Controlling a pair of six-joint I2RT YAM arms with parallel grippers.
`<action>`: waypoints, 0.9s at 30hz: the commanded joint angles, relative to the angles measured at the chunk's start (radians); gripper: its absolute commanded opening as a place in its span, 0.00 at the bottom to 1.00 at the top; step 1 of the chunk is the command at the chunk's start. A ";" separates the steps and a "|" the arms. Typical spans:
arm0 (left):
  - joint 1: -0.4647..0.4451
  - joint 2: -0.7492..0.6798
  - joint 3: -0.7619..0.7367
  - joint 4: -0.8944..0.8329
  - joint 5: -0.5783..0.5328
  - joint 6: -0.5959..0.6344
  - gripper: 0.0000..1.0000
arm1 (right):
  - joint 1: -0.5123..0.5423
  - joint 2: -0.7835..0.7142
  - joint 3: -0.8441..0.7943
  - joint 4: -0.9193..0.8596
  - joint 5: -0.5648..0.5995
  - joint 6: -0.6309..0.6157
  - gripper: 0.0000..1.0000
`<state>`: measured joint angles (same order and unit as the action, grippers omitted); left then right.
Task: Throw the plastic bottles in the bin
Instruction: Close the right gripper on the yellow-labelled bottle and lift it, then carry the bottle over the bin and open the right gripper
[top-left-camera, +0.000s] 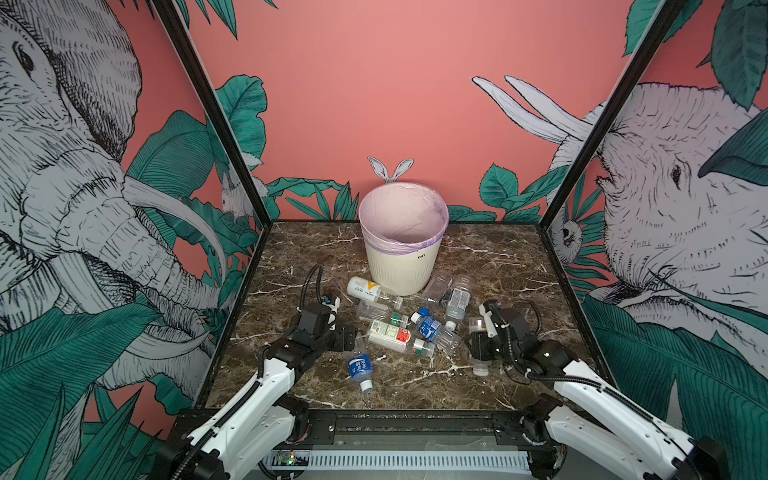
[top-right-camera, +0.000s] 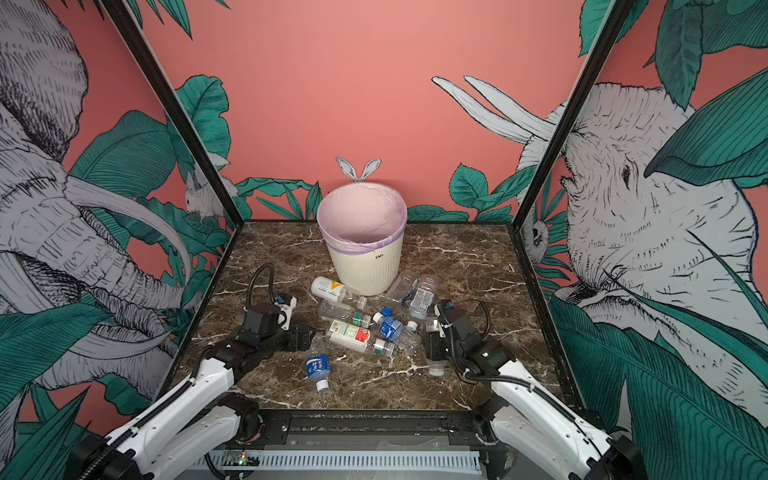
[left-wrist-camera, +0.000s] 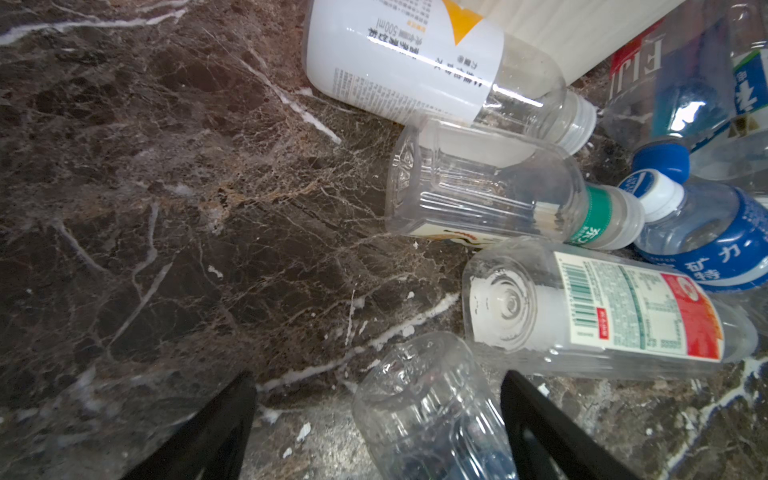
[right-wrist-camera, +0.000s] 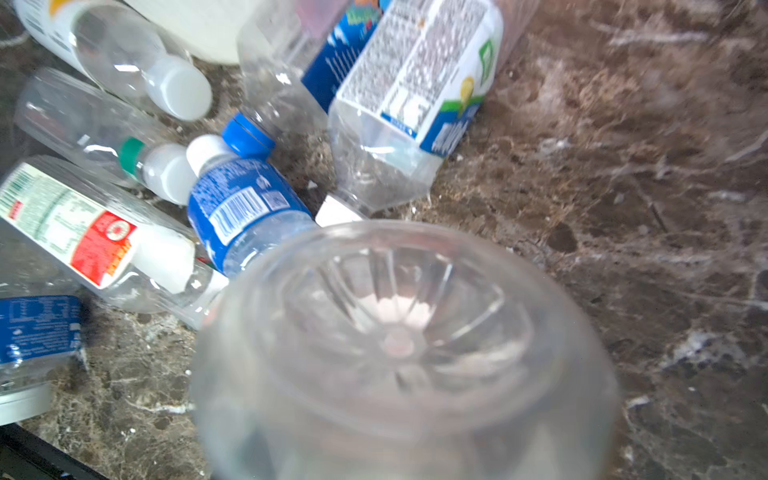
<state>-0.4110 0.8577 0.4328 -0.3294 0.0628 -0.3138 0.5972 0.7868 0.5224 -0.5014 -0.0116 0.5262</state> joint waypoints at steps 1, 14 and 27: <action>0.000 -0.010 -0.016 0.012 -0.003 0.004 0.93 | 0.011 -0.057 0.037 0.015 0.042 -0.019 0.28; 0.000 -0.042 -0.024 0.010 -0.003 0.004 0.93 | 0.042 0.002 0.441 0.023 0.167 -0.155 0.27; 0.001 -0.060 -0.025 0.002 -0.014 0.002 0.93 | 0.045 0.936 1.634 0.003 0.125 -0.162 0.64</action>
<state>-0.4110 0.8089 0.4217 -0.3294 0.0597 -0.3141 0.6415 1.5326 1.9648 -0.4332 0.1051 0.3702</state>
